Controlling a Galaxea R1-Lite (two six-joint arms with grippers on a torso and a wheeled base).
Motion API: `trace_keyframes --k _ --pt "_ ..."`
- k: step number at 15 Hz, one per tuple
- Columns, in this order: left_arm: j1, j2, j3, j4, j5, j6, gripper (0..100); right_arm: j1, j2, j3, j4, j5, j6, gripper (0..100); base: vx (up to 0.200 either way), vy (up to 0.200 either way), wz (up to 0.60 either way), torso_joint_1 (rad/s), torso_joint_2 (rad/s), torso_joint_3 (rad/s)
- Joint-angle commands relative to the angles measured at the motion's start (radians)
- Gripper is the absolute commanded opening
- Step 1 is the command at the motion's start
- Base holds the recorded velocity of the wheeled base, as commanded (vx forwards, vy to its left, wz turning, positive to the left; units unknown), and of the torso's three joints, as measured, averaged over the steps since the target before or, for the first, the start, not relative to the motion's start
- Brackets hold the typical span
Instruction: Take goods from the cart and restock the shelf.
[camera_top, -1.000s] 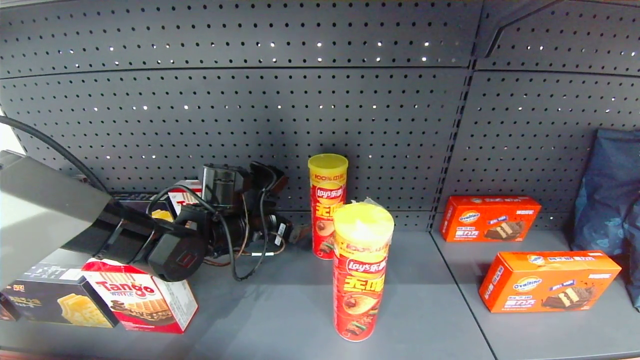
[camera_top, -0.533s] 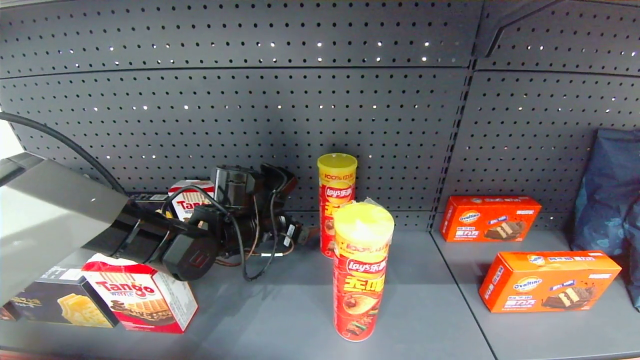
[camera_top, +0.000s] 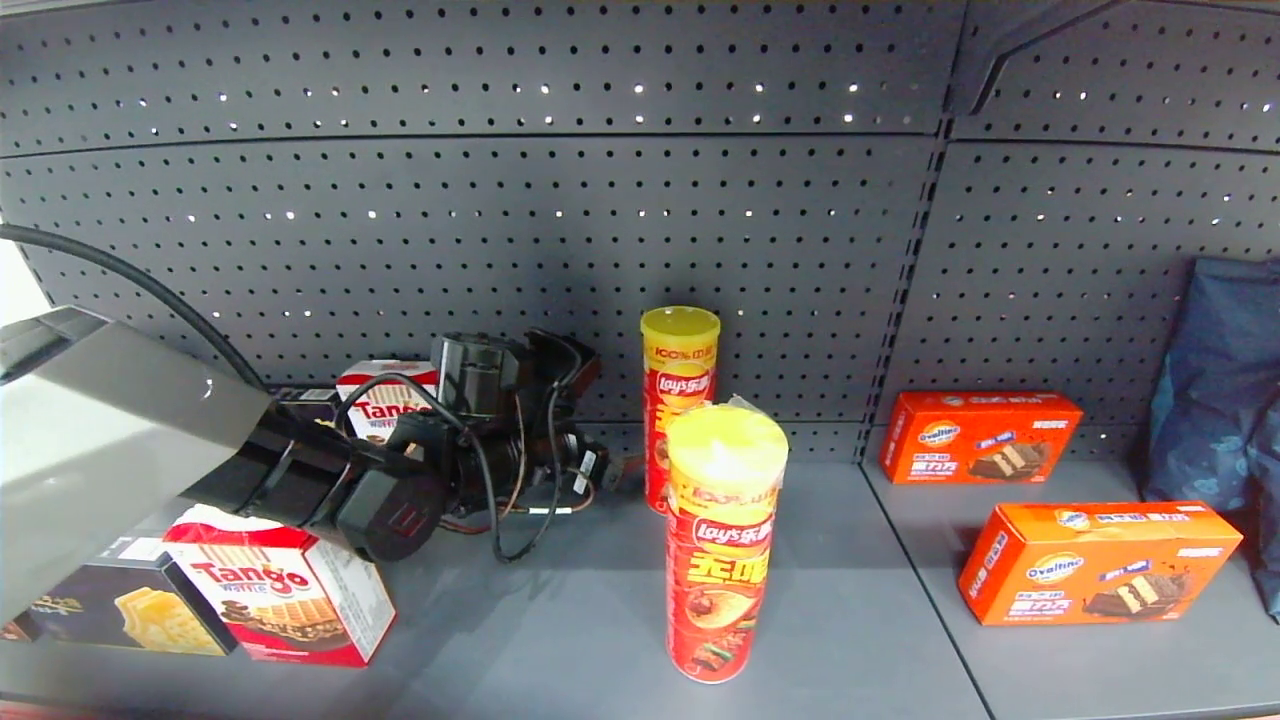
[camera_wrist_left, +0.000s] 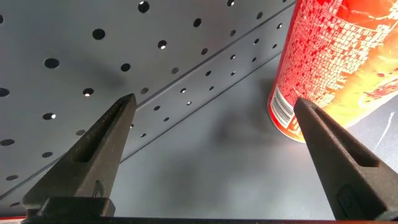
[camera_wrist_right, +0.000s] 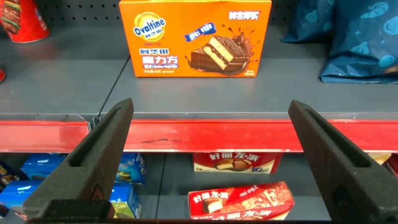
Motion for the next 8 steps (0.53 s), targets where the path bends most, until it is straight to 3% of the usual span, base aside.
trace_keyframes --k 1,6,8 --pt "0.002 -0.037 -0.002 0.001 0.003 0.0 100 0.0 0.001 0.0 -0.001 0.001 0.0 100 0.0 0.0 0.0 0.0 0.0 0.0" --pt "0.009 -0.34 0.048 0.134 0.006 -0.004 100 0.0 0.001 0.0 -0.001 0.001 0.0 100 0.0 0.0 0.0 0.0 0.0 0.0" --pt "0.006 -0.456 0.103 0.16 0.032 0.023 100 0.0 0.001 0.0 -0.001 0.001 0.0 100 0.0 0.0 0.0 0.0 0.0 0.0"
